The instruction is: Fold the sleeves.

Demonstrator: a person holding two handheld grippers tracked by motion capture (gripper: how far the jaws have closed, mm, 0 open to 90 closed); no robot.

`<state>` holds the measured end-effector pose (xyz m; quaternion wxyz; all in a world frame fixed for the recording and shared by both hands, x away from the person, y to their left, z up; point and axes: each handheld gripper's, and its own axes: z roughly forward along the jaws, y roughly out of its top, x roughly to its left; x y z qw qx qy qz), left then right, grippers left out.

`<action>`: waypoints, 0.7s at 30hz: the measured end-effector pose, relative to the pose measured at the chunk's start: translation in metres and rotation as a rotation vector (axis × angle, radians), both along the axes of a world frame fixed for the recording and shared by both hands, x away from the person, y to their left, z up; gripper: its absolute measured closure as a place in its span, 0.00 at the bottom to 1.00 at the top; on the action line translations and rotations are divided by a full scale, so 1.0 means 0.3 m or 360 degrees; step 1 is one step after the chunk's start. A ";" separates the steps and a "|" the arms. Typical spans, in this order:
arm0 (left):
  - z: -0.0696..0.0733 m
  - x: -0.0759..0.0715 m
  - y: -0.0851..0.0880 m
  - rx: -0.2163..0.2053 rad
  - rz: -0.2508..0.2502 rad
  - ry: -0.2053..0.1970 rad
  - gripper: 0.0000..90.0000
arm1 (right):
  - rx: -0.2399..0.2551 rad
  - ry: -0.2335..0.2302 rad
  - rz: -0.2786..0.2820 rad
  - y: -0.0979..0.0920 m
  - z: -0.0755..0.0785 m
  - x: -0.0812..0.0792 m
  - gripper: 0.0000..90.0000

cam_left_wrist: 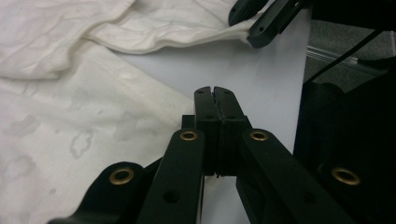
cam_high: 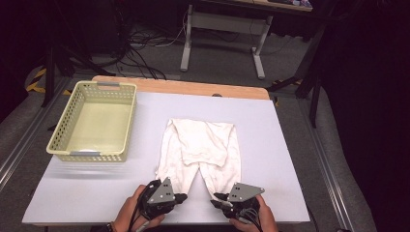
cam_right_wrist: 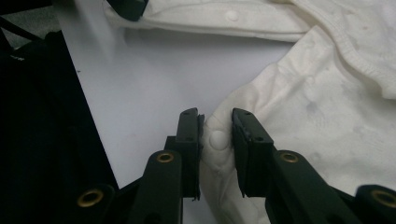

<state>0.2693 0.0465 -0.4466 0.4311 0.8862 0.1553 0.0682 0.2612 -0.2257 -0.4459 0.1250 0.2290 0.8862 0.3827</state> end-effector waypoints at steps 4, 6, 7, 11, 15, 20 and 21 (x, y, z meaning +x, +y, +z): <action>-0.014 -0.005 -0.025 0.0019 -0.0055 0.0025 0.98 | -0.0008 -0.0003 0.0015 0.012 -0.004 -0.005 0.80; -0.009 -0.010 -0.023 0.0062 -0.0044 -0.0012 0.94 | -0.0008 -0.0004 0.0034 0.017 -0.006 -0.009 0.78; -0.009 -0.010 -0.023 0.0062 -0.0044 -0.0012 0.94 | -0.0008 -0.0004 0.0034 0.017 -0.006 -0.009 0.78; 0.019 -0.002 0.023 0.0008 -0.0015 -0.0063 0.94 | 0.0046 -0.0075 0.0080 0.014 0.013 -0.021 0.73; 0.038 0.014 0.066 0.0008 0.0054 -0.0122 0.94 | 0.0099 -0.0159 0.0034 -0.011 0.035 -0.015 0.71; 0.048 0.036 0.124 0.0008 0.0135 -0.0184 0.93 | 0.0158 -0.0227 -0.0071 -0.064 0.051 0.010 0.67; 0.050 0.041 0.137 0.0011 0.0152 -0.0200 0.93 | 0.0171 -0.0234 -0.0091 -0.075 0.055 0.015 0.67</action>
